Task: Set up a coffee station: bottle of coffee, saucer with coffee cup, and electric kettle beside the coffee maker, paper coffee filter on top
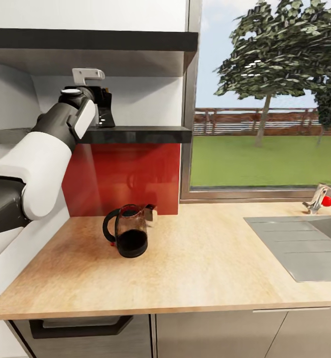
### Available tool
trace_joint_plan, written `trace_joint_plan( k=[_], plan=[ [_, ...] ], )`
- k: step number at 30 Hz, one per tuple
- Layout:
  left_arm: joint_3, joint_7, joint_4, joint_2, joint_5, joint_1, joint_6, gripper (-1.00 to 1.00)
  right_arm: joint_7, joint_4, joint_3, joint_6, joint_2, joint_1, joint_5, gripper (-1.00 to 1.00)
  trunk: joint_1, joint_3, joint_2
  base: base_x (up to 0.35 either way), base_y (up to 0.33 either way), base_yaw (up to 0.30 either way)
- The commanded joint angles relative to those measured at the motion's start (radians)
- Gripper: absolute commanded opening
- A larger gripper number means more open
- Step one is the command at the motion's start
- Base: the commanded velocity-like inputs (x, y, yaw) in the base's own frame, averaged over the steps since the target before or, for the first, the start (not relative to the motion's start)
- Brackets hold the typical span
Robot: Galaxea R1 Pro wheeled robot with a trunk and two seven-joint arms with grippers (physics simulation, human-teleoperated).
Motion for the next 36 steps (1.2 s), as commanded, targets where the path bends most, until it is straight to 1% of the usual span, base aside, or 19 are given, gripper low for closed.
trace_joint_plan(
  k=[1,8,16,23,31,36],
  plan=[
    [-0.007,0.008,-0.003,0.001,0.006,0.009,0.004,1.00,0.003,0.000,0.000,-0.002,0.000,0.000,0.003,1.00,0.000,0.000,-0.001,0.009,0.000,0.000],
    [-0.006,0.008,-0.002,0.001,0.005,0.013,0.003,1.00,0.003,-0.001,-0.001,-0.002,0.000,0.000,0.003,1.00,0.000,0.001,-0.001,0.003,0.000,-0.104],
    [-0.006,0.008,0.002,0.001,0.005,0.014,0.003,1.00,0.003,-0.001,-0.001,-0.002,0.000,0.000,0.003,1.00,0.000,0.001,-0.001,0.001,0.000,-0.015],
    [-0.006,0.008,0.007,0.001,0.006,0.014,0.002,1.00,0.003,-0.001,-0.001,-0.002,0.000,0.000,0.003,1.00,0.000,0.000,-0.001,0.119,0.000,-0.066],
    [-0.005,0.008,-0.001,0.001,0.008,0.044,0.000,1.00,0.003,0.000,-0.001,-0.002,-0.001,0.000,0.003,1.00,0.000,0.000,-0.001,0.017,0.000,-0.006],
    [0.002,0.008,-0.002,0.006,0.008,0.047,0.000,1.00,0.003,-0.001,-0.001,-0.002,0.000,0.000,0.003,1.00,0.000,0.000,-0.001,0.154,0.000,0.000]
  ],
)
